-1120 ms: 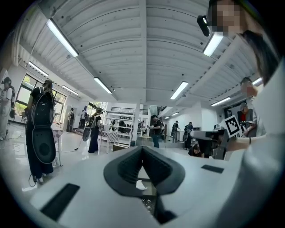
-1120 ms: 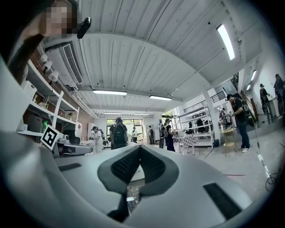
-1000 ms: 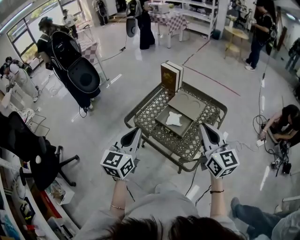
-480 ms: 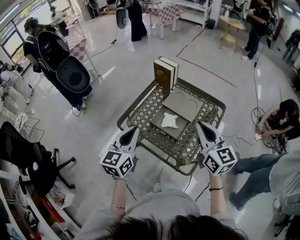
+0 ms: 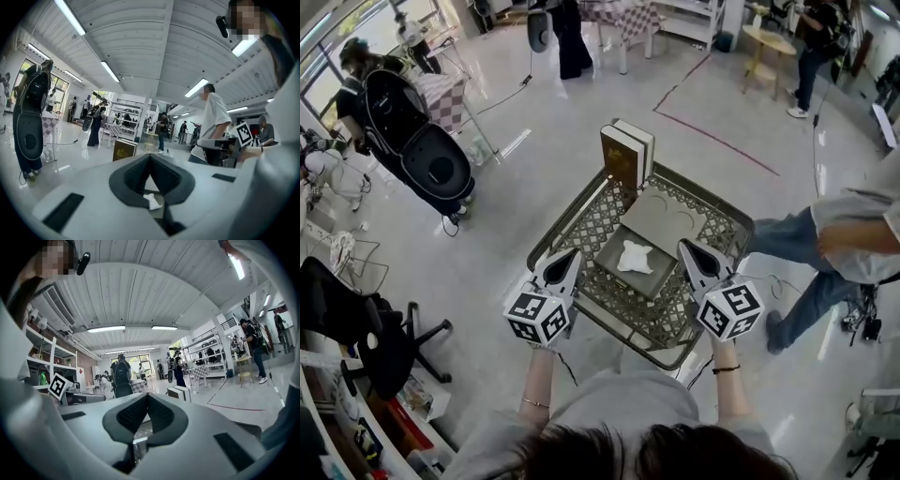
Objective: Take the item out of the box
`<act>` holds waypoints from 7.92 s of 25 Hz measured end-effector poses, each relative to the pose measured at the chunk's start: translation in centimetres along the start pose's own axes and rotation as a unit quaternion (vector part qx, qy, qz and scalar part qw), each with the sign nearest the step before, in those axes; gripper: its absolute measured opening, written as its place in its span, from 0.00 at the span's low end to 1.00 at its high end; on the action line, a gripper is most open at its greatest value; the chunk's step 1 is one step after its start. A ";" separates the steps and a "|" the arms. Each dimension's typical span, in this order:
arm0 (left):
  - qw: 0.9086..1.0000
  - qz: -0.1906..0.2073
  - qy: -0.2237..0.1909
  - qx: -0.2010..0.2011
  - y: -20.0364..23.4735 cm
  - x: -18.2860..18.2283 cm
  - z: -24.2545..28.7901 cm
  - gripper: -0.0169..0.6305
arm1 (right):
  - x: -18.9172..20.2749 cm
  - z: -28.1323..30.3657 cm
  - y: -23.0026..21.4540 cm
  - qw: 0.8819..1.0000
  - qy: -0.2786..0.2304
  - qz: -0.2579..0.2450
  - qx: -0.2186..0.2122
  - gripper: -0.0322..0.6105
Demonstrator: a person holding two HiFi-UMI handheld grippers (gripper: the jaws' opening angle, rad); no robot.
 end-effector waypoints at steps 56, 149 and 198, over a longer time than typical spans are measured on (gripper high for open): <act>0.960 -0.132 0.230 0.086 4.0 20.7 9.6 0.05 | 29.1 6.6 -7.5 0.907 0.334 0.222 0.127 0.37; 0.984 -0.053 0.055 0.162 -1.7 0.9 7.0 0.05 | 4.3 3.0 -0.8 0.989 0.072 0.105 0.075 0.15; 0.975 0.057 -0.055 0.209 -3.4 -8.6 7.7 0.05 | -7.7 -0.7 -1.5 0.989 -0.080 -0.089 0.092 0.15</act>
Point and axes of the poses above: the fingertips, and each gripper's own axes: z forward along the fingers, y to its left, x out of its underside, the point moved 4 cm from there along -z, backward along the fingers, and after that the axes turned 13 degrees about -y, right-handed, at the moved point
